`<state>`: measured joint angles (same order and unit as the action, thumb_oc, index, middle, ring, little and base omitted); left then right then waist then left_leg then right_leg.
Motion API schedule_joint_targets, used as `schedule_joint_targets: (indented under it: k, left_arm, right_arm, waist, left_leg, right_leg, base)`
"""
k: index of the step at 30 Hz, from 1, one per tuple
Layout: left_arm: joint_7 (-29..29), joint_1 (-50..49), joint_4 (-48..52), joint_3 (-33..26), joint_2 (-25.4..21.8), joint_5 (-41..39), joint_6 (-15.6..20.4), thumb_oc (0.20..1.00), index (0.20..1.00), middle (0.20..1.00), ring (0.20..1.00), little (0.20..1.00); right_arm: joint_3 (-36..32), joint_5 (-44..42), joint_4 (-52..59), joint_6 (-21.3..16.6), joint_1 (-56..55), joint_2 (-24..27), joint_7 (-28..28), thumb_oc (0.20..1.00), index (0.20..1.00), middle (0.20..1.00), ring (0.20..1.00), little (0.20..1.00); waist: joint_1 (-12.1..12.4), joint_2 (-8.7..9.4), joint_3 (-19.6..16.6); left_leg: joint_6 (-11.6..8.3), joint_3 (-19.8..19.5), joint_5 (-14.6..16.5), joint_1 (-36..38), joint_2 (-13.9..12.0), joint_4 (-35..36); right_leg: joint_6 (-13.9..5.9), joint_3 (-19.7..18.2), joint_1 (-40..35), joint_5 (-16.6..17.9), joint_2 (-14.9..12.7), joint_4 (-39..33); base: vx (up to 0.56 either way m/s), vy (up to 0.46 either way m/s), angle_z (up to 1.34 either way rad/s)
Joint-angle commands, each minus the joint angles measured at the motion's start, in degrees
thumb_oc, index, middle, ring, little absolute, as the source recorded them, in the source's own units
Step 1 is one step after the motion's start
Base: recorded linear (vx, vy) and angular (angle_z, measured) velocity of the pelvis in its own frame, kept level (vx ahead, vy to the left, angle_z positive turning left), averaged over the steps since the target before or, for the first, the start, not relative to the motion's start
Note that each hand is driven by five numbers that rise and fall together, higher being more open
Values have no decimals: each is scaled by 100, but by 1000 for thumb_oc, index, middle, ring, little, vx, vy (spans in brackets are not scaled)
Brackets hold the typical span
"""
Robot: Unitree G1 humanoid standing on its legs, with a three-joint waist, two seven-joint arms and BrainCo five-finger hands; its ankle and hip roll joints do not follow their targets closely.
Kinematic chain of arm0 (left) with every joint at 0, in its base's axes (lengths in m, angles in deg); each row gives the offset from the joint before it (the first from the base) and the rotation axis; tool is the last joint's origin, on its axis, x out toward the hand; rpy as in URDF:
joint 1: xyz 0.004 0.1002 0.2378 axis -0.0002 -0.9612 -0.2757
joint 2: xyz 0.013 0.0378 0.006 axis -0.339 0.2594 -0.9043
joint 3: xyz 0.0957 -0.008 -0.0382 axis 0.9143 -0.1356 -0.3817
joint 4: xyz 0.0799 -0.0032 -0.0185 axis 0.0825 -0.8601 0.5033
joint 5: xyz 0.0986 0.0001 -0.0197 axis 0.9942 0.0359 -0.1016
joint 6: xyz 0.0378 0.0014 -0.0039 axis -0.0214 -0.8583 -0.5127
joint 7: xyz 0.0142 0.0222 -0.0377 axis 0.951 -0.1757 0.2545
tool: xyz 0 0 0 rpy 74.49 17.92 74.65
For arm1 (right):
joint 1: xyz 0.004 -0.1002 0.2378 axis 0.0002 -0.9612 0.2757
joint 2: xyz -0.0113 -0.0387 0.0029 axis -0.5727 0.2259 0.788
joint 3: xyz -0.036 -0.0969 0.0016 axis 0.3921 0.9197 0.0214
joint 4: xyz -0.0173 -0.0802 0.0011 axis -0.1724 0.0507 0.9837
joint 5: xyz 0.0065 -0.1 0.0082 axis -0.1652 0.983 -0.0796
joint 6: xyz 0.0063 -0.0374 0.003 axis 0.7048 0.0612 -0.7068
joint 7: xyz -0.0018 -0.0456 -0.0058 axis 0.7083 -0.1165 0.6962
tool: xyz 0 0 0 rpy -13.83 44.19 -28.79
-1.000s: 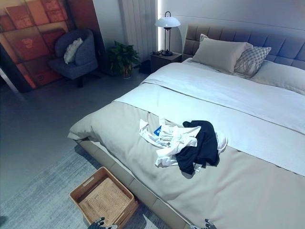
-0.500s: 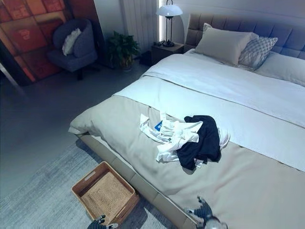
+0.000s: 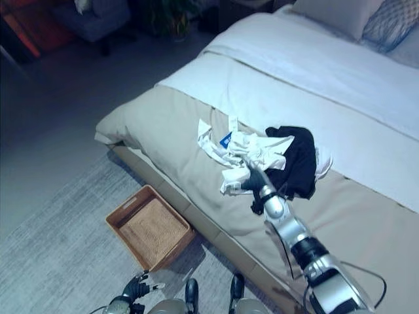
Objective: Pick up clothes into the bucket
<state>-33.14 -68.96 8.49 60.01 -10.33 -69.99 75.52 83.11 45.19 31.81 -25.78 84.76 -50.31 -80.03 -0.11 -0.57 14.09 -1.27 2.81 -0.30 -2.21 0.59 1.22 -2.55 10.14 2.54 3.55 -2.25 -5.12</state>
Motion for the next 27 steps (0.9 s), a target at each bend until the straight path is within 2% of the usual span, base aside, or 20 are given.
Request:
schedule_joint_targets:
  k: [1, 3, 5, 8, 12, 13, 18, 19, 20, 27]
  left_arm:
    - [317, 386, -27, 307, 106, -95, 331, 1000, 1000, 1000, 1000, 1000]
    - [390, 441, 49, 366, 41, -93, 363, 1000, 1000, 1000, 1000, 1000]
    - [441, 511, 110, 397, -37, -173, 387, 1000, 1000, 1000, 1000, 1000]
    - [470, 574, 155, 464, -92, -314, 380, 1000, 1000, 1000, 1000, 1000]
    - [480, 728, 232, 567, -123, -571, 407, 1000, 1000, 1000, 1000, 1000]
    - [481, 758, 243, 601, -115, -626, 415, 1000, 1000, 1000, 1000, 1000]
    - [481, 764, 242, 594, -107, -628, 416, 1000, 1000, 1000, 1000, 1000]
    - [466, 806, 300, 654, -107, -703, 424, 1000, 1000, 1000, 1000, 1000]
    - [441, 1054, 443, 972, -38, -1036, 436, 1000, 1000, 1000, 1000, 1000]
    - [452, 1329, 590, 1185, 16, -1347, 459, 1000, 1000, 1000, 1000, 1000]
  right_arm:
    - [-208, 1031, 31, -247, 724, 341, -1327, 1000, 1000, 1000, 1000, 1000]
    - [-294, 1237, -376, -122, 1202, 657, -1722, 1000, 1000, 1000, 1000, 1000]
    - [-176, 1325, -865, 79, 1726, 997, -1888, 1000, 1000, 1000, 1000, 1000]
    - [69, 1271, -1440, 267, 2290, 1223, -1942, 1000, 1000, 1000, 1000, 1000]
    - [783, 1575, -2365, 552, 3182, 1651, -1908, 1000, 1000, 1000, 1000, 1000]
    - [965, 1635, -2559, 608, 3357, 1693, -1903, 1000, 1000, 1000, 1000, 1000]
    - [987, 1630, -2580, 602, 3383, 1690, -1908, 1000, 1000, 1000, 1000, 1000]
    - [1241, 1723, -2828, 686, 3592, 1771, -1795, 1000, 1000, 1000, 1000, 1000]
    - [1995, 1888, -4048, 955, 4413, 1753, -1702, 1000, 1000, 1000, 1000, 1000]
    - [2833, 2138, -4679, 1116, 5142, 1753, -1385, 1000, 1000, 1000, 1000, 1000]
  waist:
    - [127, 252, 105]
    - [180, 211, 198]
    - [217, 187, 291]
    - [256, 172, 394]
    - [290, 128, 622]
    - [292, 123, 663]
    - [281, 117, 660]
    - [296, 123, 740]
    - [295, 92, 967]
    - [341, 54, 1257]
  left_leg:
    - [5, -173, 278, -466, 64, -553]
    - [0, -229, 237, -555, 70, -545]
    - [-13, -276, 178, -652, 71, -519]
    - [-26, -325, 117, -742, 43, -483]
    - [-56, -454, 29, -1067, 0, -563]
    - [-62, -487, 18, -1153, -3, -603]
    - [-62, -491, 20, -1168, -2, -611]
    - [-77, -527, 26, -1263, -8, -684]
    - [-107, -722, -120, -1834, 5, -851]
    - [-165, -856, -241, -2356, 15, -951]
  right_leg:
    - [-561, 18, 127, -282, -643, 639]
    - [-550, 70, 236, -295, -656, 702]
    - [-536, 118, 375, -311, -655, 791]
    - [-515, 154, 562, -339, -654, 927]
    - [-459, 226, 966, -428, -690, 1285]
    - [-452, 242, 1050, -452, -701, 1361]
    - [-452, 244, 1066, -457, -704, 1373]
    - [-436, 276, 1156, -511, -721, 1502]
    - [-396, 437, 1728, -562, -793, 1884]
    - [-353, 525, 2306, -638, -853, 2246]
  base:
    - [-48, 25, -2]
    - [-53, 9, 4]
    - [-50, -4, 19]
    - [-47, -17, 14]
    - [-78, -28, 10]
    - [-45, -22, 16]
    - [-8, -7, 5]
    - [-147, -104, 9]
    - [-170, -125, 10]
    - [-52, -49, 25]
